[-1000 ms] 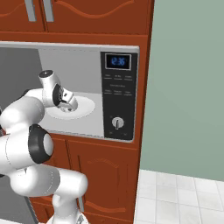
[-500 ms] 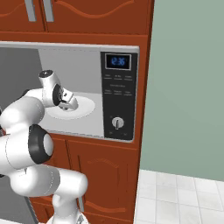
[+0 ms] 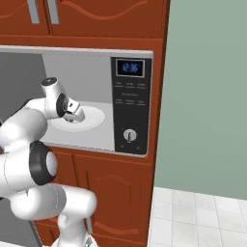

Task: Pick the cup of tea, navigate to the dining table, and place it on the saucer.

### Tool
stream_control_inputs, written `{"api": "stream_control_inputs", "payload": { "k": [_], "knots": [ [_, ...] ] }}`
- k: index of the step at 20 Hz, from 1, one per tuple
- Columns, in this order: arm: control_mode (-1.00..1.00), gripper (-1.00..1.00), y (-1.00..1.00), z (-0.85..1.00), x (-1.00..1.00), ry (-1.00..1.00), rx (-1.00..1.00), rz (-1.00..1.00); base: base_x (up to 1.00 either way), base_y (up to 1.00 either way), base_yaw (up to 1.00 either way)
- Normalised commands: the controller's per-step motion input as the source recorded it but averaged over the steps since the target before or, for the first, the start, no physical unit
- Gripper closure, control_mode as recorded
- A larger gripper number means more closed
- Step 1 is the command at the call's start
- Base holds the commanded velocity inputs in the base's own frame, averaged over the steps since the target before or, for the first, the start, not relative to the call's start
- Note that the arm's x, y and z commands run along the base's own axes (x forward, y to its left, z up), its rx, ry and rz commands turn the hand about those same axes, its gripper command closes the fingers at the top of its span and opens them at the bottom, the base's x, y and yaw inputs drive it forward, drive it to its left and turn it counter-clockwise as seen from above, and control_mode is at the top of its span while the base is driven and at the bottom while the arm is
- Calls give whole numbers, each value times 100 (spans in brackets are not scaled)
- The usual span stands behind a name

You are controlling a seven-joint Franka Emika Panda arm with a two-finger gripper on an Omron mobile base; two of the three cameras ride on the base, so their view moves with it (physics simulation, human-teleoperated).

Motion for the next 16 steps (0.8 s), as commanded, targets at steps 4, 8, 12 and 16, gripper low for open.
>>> {"api": "stream_control_inputs", "payload": {
  "k": [4, 8, 12, 16],
  "knots": [
    [-100, 100, -4, 9, -55, 0, 0, 0, 0, 0, 0],
    [-100, 100, -10, 16, -100, -11, 1, 1, 0, 0, 0],
    [-100, 100, -19, 35, -100, -19, 0, 5, 0, 0, 0],
    [-100, 100, -11, 76, -100, -17, 1, 14, 0, 0, 0]
  ]
}}
